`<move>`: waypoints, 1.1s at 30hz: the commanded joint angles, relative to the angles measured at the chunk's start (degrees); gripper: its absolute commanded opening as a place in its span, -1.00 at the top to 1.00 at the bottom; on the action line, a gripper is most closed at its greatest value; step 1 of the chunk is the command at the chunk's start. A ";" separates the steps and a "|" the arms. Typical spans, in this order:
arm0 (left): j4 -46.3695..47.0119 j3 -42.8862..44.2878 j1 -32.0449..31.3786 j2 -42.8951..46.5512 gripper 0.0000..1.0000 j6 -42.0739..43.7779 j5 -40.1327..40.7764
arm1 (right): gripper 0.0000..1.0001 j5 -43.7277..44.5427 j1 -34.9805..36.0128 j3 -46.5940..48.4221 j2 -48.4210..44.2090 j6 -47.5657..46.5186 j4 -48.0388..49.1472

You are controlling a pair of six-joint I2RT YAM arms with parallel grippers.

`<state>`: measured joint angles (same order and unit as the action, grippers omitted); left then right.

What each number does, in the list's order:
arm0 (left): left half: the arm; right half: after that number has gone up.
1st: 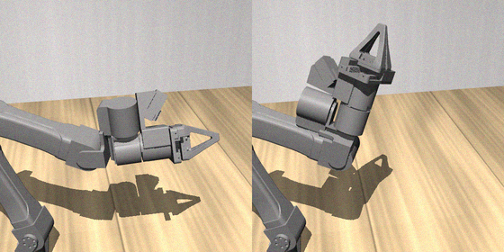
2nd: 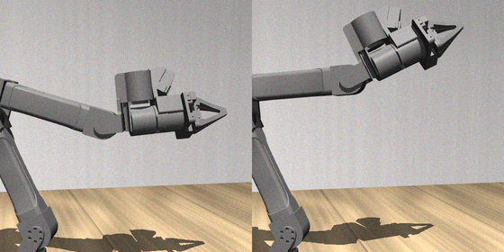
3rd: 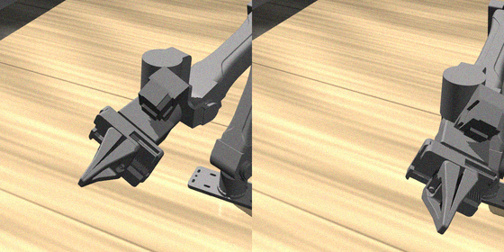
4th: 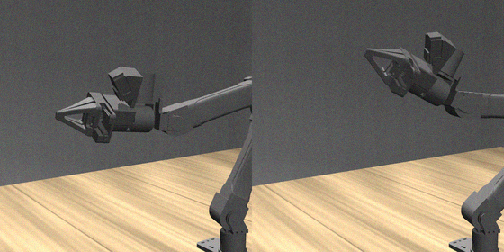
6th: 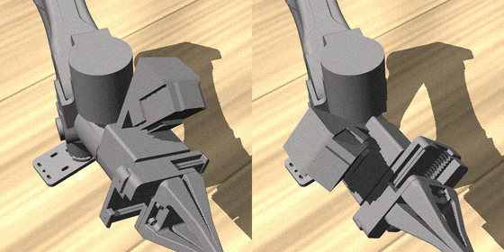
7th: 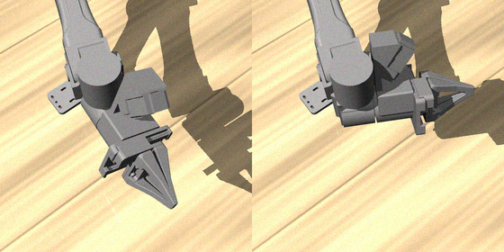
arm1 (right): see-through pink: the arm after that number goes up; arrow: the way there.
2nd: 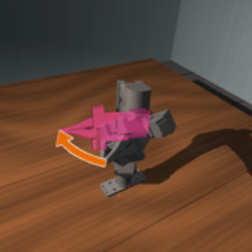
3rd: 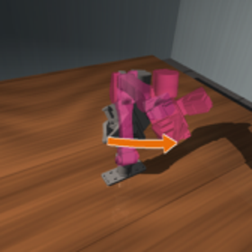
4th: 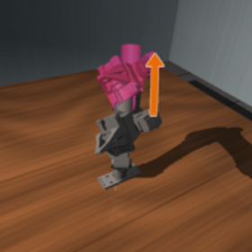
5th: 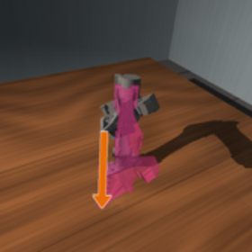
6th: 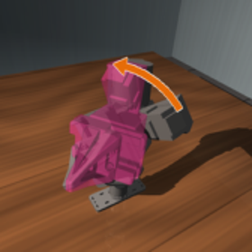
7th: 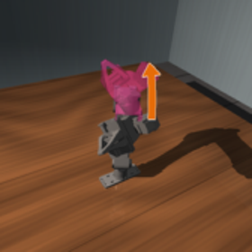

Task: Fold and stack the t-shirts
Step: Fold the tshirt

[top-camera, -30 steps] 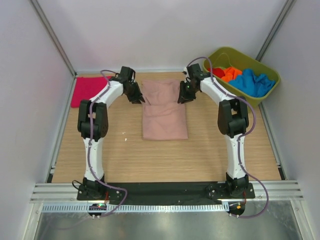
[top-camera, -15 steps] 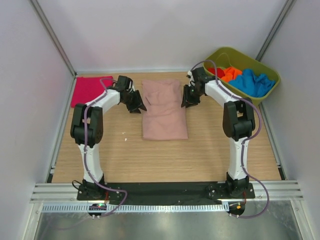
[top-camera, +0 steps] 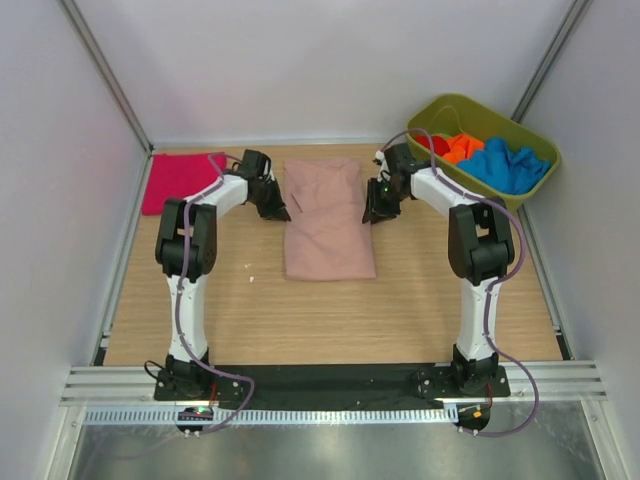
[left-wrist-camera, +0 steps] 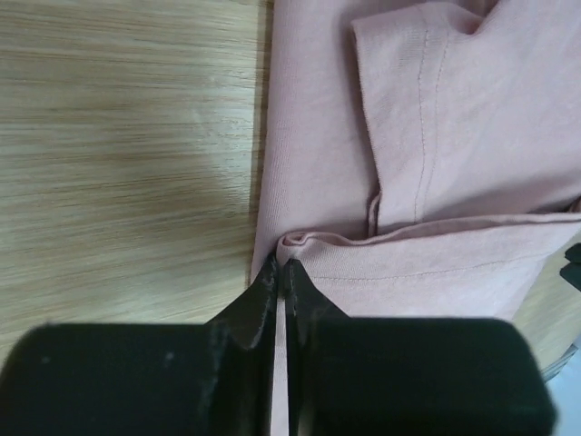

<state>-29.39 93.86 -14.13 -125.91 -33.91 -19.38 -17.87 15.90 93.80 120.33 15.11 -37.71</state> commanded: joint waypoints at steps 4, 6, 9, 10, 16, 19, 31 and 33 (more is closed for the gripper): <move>-0.67 1.94 0.07 1.27 0.99 -0.19 5.14 | 0.26 0.55 -0.08 -6.07 -7.82 2.89 2.47; -1.02 1.41 0.07 3.46 0.88 -0.45 5.49 | 0.24 0.73 -0.08 -8.62 -9.58 3.43 2.03; -2.69 0.62 0.07 8.46 0.25 -1.07 8.91 | 0.23 -0.76 -0.08 -10.56 -12.49 3.52 1.24; -3.13 0.44 0.07 9.53 0.15 -1.16 10.57 | 0.24 -1.90 -0.08 -10.83 -13.01 3.52 1.24; -3.40 -4.37 -2.38 19.10 0.15 -2.65 7.17 | 0.46 -19.72 0.01 -15.92 -14.87 8.43 10.27; -0.24 -9.56 -5.28 22.79 0.25 -5.11 2.87 | 0.75 -23.88 0.88 -20.22 -14.69 11.77 16.87; 5.39 -33.29 -9.86 24.48 0.45 -8.36 8.53 | 0.83 -25.82 1.50 -31.66 -8.37 7.74 22.24; 5.22 -35.49 -9.78 25.36 0.41 -8.45 11.80 | 0.84 -25.46 1.50 -33.58 -8.01 8.35 23.91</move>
<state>-24.84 60.20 -24.36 -102.15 -42.17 -14.70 -43.22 17.50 62.39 111.96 24.32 -17.02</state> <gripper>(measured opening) 0.283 0.088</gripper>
